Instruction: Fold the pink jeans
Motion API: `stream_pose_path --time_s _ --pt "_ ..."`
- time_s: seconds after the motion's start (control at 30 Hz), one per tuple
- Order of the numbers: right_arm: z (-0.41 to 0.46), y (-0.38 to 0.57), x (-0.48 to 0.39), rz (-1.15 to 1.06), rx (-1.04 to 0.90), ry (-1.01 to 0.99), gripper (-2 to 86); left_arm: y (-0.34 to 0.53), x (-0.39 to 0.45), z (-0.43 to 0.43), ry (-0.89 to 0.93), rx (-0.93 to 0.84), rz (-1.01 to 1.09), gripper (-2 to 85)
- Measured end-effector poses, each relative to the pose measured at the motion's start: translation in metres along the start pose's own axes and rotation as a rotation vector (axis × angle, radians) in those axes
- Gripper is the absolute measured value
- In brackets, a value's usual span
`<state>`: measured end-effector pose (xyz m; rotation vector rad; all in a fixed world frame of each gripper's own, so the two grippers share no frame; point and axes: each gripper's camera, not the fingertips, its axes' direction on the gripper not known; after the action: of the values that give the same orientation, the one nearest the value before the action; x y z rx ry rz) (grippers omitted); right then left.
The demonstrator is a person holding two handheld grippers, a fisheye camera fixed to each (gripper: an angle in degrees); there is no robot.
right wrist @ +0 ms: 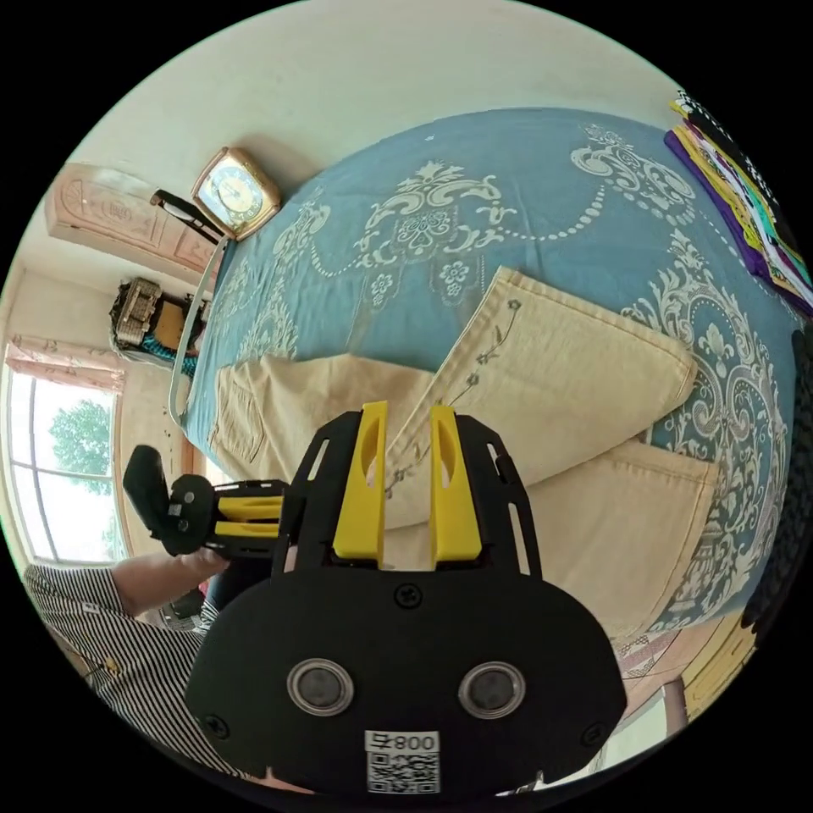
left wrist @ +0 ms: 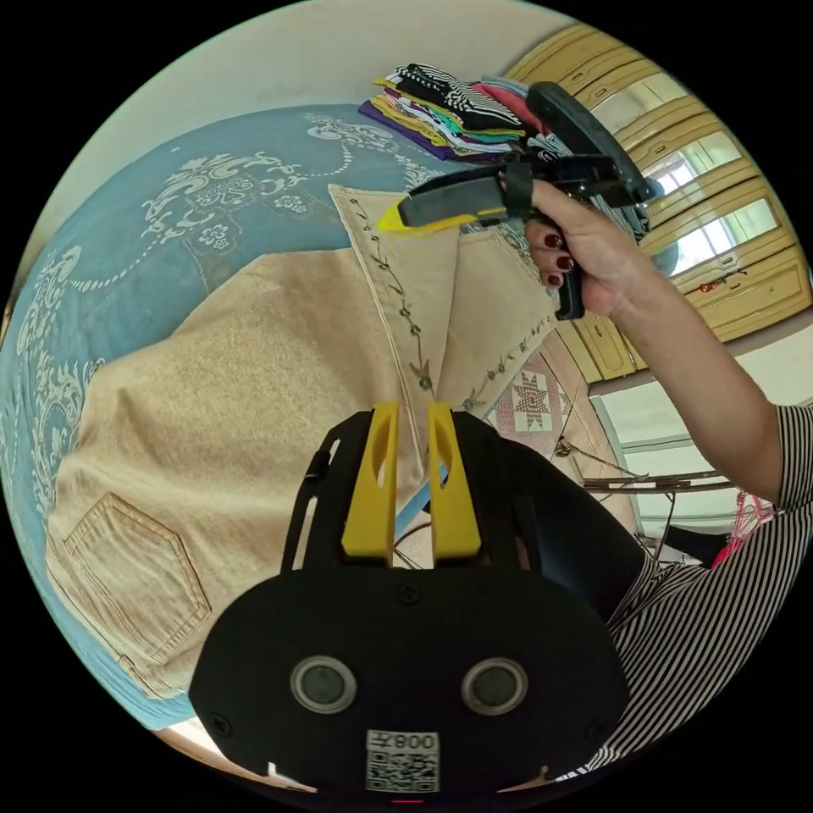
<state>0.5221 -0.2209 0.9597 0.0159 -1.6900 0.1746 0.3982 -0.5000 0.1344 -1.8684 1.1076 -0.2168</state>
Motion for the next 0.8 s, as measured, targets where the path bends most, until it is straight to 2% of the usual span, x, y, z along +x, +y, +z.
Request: stream_pose_path --time_s 0.2,0.5,0.63,0.8 --pt "-0.011 -0.049 -0.004 0.054 -0.033 0.172 8.9 -0.036 0.019 0.027 -0.036 -0.053 -0.014 5.2" --pt "-0.02 -0.055 -0.014 0.05 -0.103 0.347 5.5 -0.061 0.064 0.043 -0.082 -0.048 0.043 2.5" --pt "-0.046 -0.042 -0.003 0.075 -0.058 0.268 2.7 -0.068 0.084 0.043 -0.082 -0.023 0.04 1.3" --pt "-0.124 -0.003 0.03 0.122 0.115 0.03 1.4 -0.074 0.113 0.032 -0.083 0.036 0.081 0.9"
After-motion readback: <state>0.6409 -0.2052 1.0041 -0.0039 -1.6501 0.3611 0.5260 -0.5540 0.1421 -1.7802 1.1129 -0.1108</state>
